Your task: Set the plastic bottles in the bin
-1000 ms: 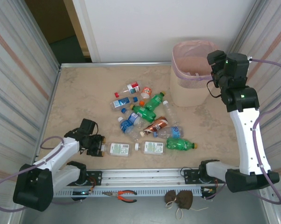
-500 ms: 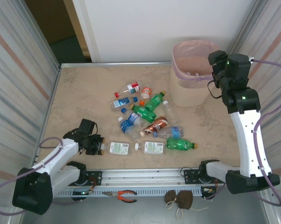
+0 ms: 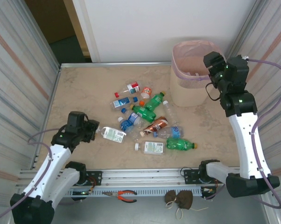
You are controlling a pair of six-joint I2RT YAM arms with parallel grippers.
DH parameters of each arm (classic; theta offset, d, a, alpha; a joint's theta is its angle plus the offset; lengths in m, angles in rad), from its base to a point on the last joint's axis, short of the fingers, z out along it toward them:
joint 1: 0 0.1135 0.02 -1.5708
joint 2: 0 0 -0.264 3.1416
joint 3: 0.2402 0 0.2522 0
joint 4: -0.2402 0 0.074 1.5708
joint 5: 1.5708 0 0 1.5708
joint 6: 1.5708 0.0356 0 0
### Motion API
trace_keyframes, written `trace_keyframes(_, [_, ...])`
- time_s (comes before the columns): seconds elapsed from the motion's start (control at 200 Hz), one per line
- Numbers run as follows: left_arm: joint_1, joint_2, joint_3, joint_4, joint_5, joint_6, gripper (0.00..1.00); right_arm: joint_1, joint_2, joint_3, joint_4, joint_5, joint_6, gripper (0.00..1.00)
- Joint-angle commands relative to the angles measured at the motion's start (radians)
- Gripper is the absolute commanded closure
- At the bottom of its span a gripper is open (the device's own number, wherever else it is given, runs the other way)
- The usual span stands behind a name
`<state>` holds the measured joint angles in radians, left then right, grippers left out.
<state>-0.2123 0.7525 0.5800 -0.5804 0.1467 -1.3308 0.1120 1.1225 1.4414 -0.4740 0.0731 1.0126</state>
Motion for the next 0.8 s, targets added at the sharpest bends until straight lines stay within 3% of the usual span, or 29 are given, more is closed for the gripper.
trace_keyframes(0.0, [0.016, -0.042, 0.035, 0.129, 0.025, 0.214, 0.77, 0.006, -0.037, -0.043, 0.199, -0.175, -0.137, 0.24])
trace_keyframes(0.2, [0.03, -0.07, 0.083, 0.304, 0.167, 0.454, 0.89, 0.012, -0.038, -0.099, 0.398, -0.486, -0.263, 0.24])
trace_keyframes(0.366, [0.033, -0.054, 0.134, 0.484, 0.384, 0.635, 1.0, 0.049, -0.028, -0.128, 0.512, -0.68, -0.35, 0.24])
trace_keyframes(0.656, [0.026, 0.112, 0.316, 0.73, 0.836, 0.774, 1.0, 0.234, -0.044, -0.137, 0.502, -0.854, -0.677, 0.15])
trace_keyframes(0.792, [-0.02, 0.145, 0.423, 0.7, 0.932, 0.894, 1.0, 0.327, -0.044, -0.123, 0.43, -0.916, -0.816, 0.12])
